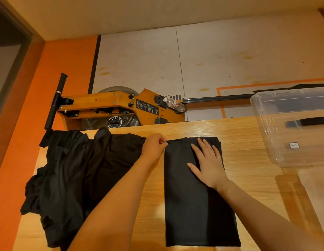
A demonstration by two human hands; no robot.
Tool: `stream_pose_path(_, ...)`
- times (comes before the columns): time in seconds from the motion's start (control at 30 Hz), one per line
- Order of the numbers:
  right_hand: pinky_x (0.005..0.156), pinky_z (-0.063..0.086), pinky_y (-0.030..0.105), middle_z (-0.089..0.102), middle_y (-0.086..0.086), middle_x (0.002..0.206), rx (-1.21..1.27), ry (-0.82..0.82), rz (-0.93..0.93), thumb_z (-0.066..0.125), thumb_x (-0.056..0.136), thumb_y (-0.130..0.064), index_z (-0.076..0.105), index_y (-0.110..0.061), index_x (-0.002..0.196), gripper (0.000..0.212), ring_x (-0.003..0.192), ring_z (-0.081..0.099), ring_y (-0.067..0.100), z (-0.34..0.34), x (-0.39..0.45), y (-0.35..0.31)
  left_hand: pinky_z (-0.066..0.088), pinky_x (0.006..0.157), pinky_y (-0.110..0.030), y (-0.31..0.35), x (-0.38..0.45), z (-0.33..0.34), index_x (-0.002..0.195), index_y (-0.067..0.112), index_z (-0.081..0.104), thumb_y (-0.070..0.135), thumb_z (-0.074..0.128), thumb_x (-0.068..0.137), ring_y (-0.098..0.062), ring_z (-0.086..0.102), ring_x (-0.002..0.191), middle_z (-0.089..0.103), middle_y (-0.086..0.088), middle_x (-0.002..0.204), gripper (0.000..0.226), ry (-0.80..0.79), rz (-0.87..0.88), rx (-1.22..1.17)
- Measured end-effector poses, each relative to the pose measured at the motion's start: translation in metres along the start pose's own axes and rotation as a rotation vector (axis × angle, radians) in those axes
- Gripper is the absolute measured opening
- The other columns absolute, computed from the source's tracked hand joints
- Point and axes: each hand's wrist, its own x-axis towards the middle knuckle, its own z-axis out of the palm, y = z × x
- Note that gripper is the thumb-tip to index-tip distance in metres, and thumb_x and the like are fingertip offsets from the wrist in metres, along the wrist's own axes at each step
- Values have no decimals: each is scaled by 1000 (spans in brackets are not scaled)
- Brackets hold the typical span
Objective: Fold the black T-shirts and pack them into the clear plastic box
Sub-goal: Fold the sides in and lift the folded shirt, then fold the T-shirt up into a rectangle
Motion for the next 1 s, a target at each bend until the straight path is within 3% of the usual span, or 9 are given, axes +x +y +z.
stream_pose_path(0.17, 119, 12, 46, 27, 9, 159, -6, 19, -10, 31, 91, -60, 39, -20, 149, 71, 149, 17, 24, 0, 1, 5, 38, 65, -14, 0, 2, -10, 100, 15, 64, 13, 54, 96, -6, 59, 74, 65, 0, 81, 11, -75, -7, -115)
stream_pose_path(0.33, 119, 11, 46, 28, 10, 159, -10, 21, -8, 29, 91, -61, 40, -20, 149, 71, 149, 18, 25, 0, 2, 4, 52, 58, -18, 1, 2, -18, 104, 15, 62, 12, 52, 98, -8, 60, 58, 66, -6, 79, 12, -124, -6, -191)
stream_pose_path(0.5, 119, 8, 45, 25, 11, 160, -12, 37, 21, 27, 91, -62, 35, -21, 151, 73, 150, 15, 27, -3, 3, 8, 52, 72, -21, 3, 5, -20, 106, 13, 65, 10, 52, 97, -7, 66, 76, 68, -3, 87, 16, -131, -40, -222)
stream_pose_path(0.6, 119, 2, 43, 18, 12, 162, -45, 39, 48, 25, 92, -63, 29, -20, 153, 74, 151, 8, 26, 0, 1, 10, 50, 77, -21, 9, 3, -17, 106, 15, 64, 11, 54, 96, -8, 64, 85, 67, 1, 94, 15, -50, -81, -233)
stream_pose_path(0.67, 118, 2, 43, 18, 14, 161, -75, 82, 79, 28, 94, -61, 30, -17, 152, 73, 150, 10, 28, 0, -1, 9, 46, 76, -22, 14, -5, -11, 109, 15, 61, 16, 53, 97, -10, 59, 89, 61, 4, 102, 14, 120, -29, -110)
stream_pose_path(0.77, 118, 8, 45, 25, 16, 159, -116, 107, 39, 31, 96, -55, 36, -11, 149, 68, 148, 17, 29, 0, -4, 7, 45, 82, -29, 22, -18, 5, 106, 14, 61, 19, 51, 96, -14, 54, 95, 56, 0, 108, 16, 260, 229, 194)
stream_pose_path(0.87, 118, 10, 44, 28, 14, 158, -147, 57, -8, 23, 98, -58, 36, -10, 149, 71, 147, 19, 28, 3, -6, 7, 36, 102, -36, 20, -26, 23, 130, 15, 55, 30, 50, 96, -21, 49, 122, 53, -3, 132, 37, 139, 421, 471)
stream_pose_path(0.93, 118, 8, 44, 28, 14, 158, -160, 27, 12, 17, 98, -63, 33, -11, 150, 75, 147, 19, 28, 6, -8, 10, 19, 116, -40, 10, -30, 30, 150, 14, 30, 43, 42, 99, -22, 23, 144, 28, -3, 156, 60, 2, 422, 596)
stream_pose_path(1.0, 118, 7, 44, 25, 14, 159, -183, 5, 32, 13, 97, -66, 29, -13, 152, 78, 148, 15, 27, 7, -11, 17, 5, 119, -43, -2, -31, 33, 155, 16, 4, 55, 32, 98, -23, -2, 149, 1, -1, 162, 74, -100, 367, 691)
